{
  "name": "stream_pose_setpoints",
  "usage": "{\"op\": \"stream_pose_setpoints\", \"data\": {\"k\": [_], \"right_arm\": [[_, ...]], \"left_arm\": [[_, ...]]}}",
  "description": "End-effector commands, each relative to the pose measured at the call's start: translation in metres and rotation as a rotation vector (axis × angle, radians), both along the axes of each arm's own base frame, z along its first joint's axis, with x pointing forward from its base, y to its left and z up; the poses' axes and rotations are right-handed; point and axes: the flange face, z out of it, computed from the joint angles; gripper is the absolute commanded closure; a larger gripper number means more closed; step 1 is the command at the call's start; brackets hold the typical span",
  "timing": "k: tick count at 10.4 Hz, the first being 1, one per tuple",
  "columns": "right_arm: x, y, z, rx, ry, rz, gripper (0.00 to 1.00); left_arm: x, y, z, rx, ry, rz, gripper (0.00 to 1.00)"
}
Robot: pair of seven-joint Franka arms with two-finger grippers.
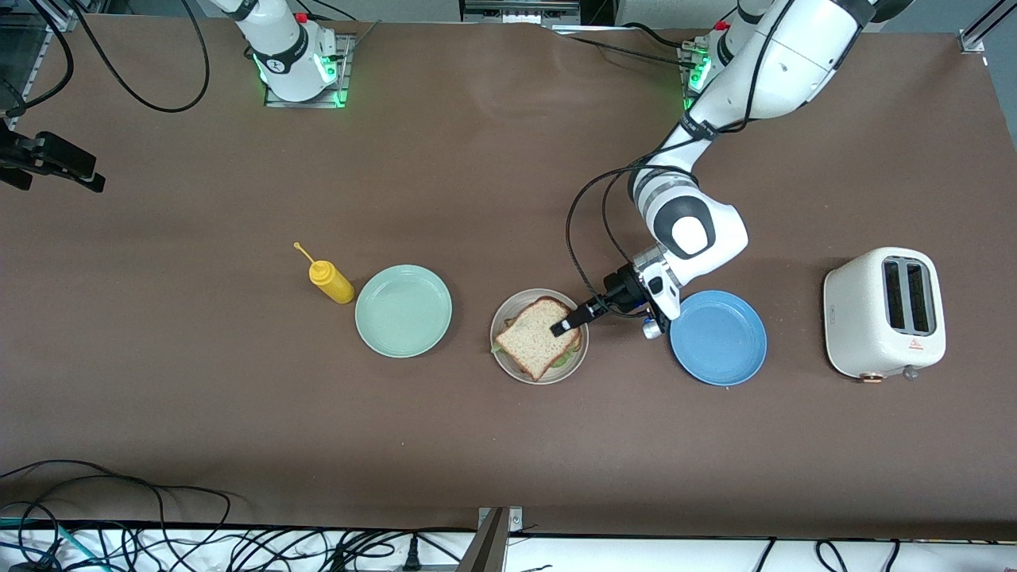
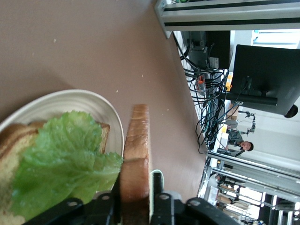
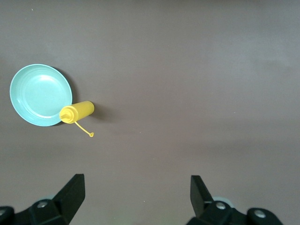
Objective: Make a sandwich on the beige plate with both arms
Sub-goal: 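Lower the bread onto the lettuce and open the left gripper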
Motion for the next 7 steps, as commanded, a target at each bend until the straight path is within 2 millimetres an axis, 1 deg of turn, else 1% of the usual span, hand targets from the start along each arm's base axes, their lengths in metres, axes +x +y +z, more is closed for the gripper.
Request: {"op": "stream_pose_setpoints", "data": {"k": [1, 2, 4, 5, 6, 7], "right_arm": [[-0.013, 0.01, 0.019, 0.012, -0.004, 0.012, 0.0], [-0.014, 0.017, 0.02, 0.011, -0.004, 0.025, 0.0], [-0.015, 0.016, 0.02, 0.014, -0.004, 0.022, 0.0], [-0.016, 0.015, 0.02, 0.014, 0.0, 0.021, 0.0], [-0.012, 0.01, 0.008, 0.015, 0.028, 0.015, 0.0], [0.007, 0.006, -0.034, 0.018, 0.114, 0.018, 0.0]], "left_arm": [[0.009, 0.024, -0.012, 0.096, -0.111, -0.014, 0.0], [0.011, 0.033, -0.019, 0.119, -0.126, -0.019, 0.0], [0.014, 0.064, -0.025, 0.203, -0.176, -0.025, 0.0], [0.015, 0.074, -0.024, 0.256, -0.186, -0.014, 0.0], [0.016, 0.081, -0.019, 0.305, -0.187, 0.0, 0.0], [0.017, 0.083, -0.018, 0.315, -0.187, 0.006, 0.0]]}}
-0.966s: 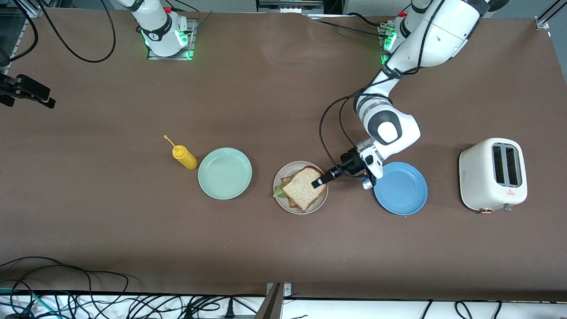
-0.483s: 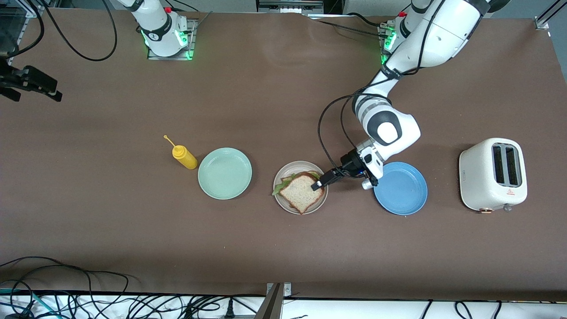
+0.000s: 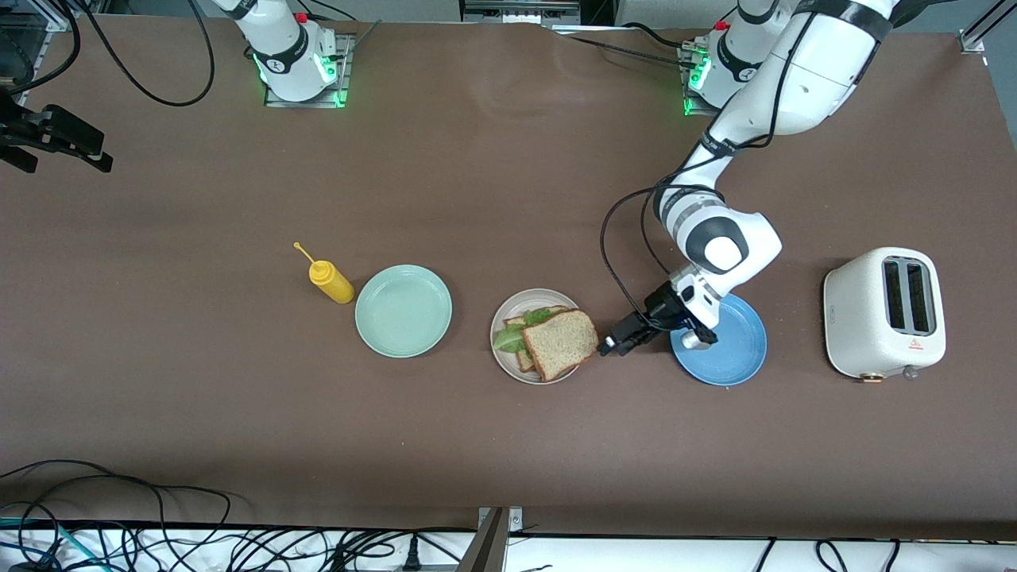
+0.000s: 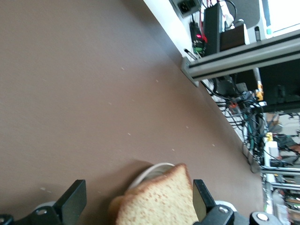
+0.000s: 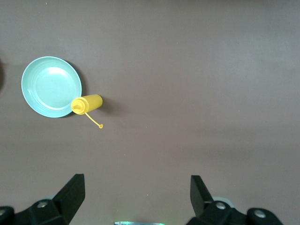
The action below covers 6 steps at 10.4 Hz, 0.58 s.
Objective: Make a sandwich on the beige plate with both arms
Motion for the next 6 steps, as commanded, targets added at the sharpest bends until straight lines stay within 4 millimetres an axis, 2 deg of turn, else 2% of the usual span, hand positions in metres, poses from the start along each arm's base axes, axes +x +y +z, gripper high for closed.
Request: {"op": "stream_pose_setpoints", "data": {"k": [1, 3, 6], "right_arm": [[0.02, -0.006, -0.032, 0.01, 0.068, -0.007, 0.0], [0.02, -0.002, -0.029, 0.001, 0.055, -0.009, 0.0], [0.021, 0.0, -0.021, -0.014, 0.009, -0.006, 0.0]], "left_arm": [[0.002, 0.008, 0.014, 0.058, -0.035, -0.004, 0.0], [0.004, 0.025, 0.036, 0.137, -0.062, 0.01, 0.0], [-0.007, 0.066, 0.065, 0.266, -0.088, 0.035, 0.0]]}}
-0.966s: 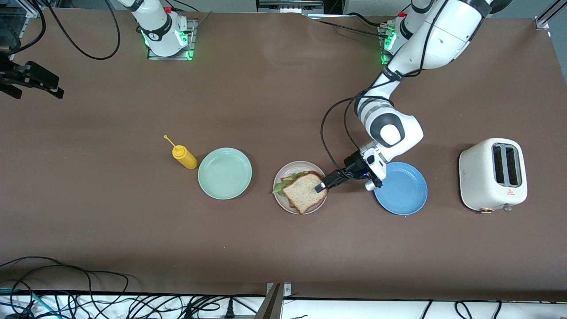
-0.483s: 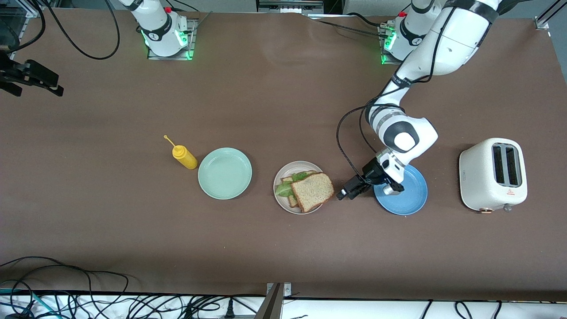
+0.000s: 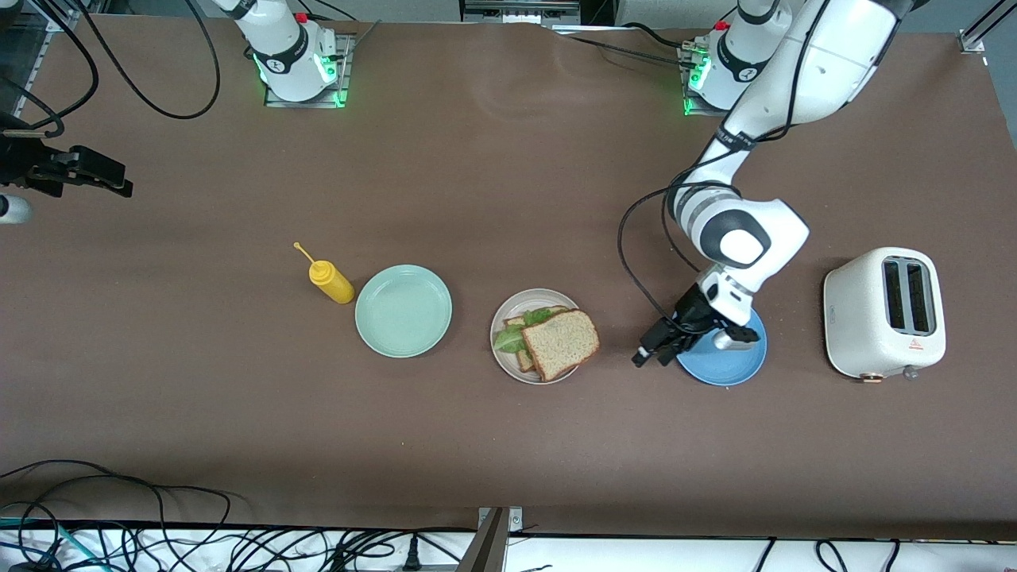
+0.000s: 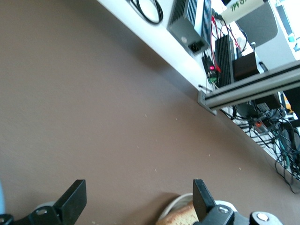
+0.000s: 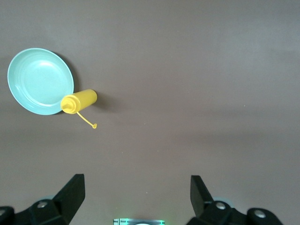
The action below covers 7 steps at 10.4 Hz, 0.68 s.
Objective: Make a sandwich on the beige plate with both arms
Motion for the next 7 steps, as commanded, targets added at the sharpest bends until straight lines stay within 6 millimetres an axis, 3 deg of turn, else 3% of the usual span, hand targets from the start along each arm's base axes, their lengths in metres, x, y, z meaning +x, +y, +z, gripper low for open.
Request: {"op": "stream_pose_setpoints", "data": {"k": [1, 3, 7], "right_arm": [[-0.001, 0.004, 0.015, -0.017, -0.055, -0.001, 0.0], [-0.015, 0.001, 0.014, -0.012, -0.065, -0.008, 0.0], [-0.033, 0.001, 0.009, -0.01, -0.152, -0.005, 0.0]], "left_arm": [[-0.018, 0.035, 0.018, 0.088, -0.012, -0.022, 0.0], [-0.024, 0.063, 0.021, 0.146, -0.012, -0.04, 0.0], [-0.045, 0.103, 0.046, 0.213, -0.027, -0.033, 0.0]]}}
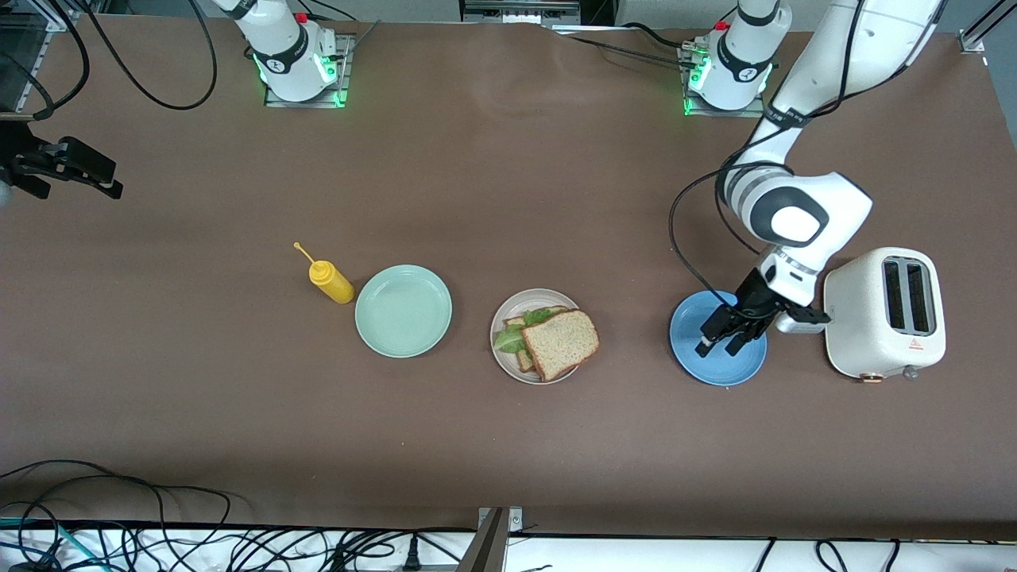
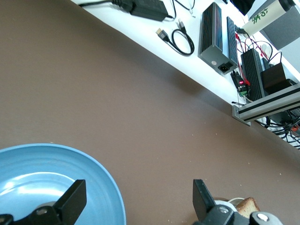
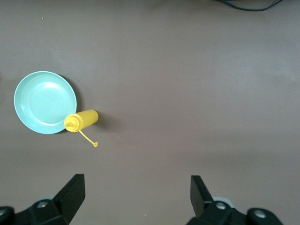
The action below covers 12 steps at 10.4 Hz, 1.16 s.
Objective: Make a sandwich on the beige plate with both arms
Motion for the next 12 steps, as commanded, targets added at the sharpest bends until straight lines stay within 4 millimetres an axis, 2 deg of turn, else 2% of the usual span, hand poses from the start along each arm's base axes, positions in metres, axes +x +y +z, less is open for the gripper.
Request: {"op": "stream_pose_setpoints", "data": {"k": [1, 4, 8, 9, 11, 12], "right_arm": [[-0.016, 0.001, 0.003, -0.003, -0.028, -0.005, 0.0], [-0.018, -0.006, 0.004, -0.003, 0.015, -0.013, 0.0], [-0.022, -0.006, 0.003, -0.005, 0.053, -0.012, 0.0], [-0.023, -0.005, 0.002, 0.0, 0.062, -0.012, 0.0], [-0.023, -0.007, 0.002, 0.0, 0.062, -0.012, 0.0], [-0.023, -0.007, 0.002, 0.0, 0.062, -0.013, 0.0]], "left_arm": [[-0.024, 0.029, 0.018, 0.087, -0.007, -0.04, 0.0], [-0.032, 0.067, 0.017, 0.215, 0.001, -0.125, 0.0], [-0.02, 0.135, 0.024, 0.431, -0.011, -0.305, 0.0], [-0.016, 0.153, 0.029, 0.491, -0.013, -0.371, 0.0], [-0.006, 0.202, 0.047, 0.585, -0.001, -0.488, 0.0], [0.002, 0.217, 0.06, 0.591, 0.012, -0.548, 0.0]]}}
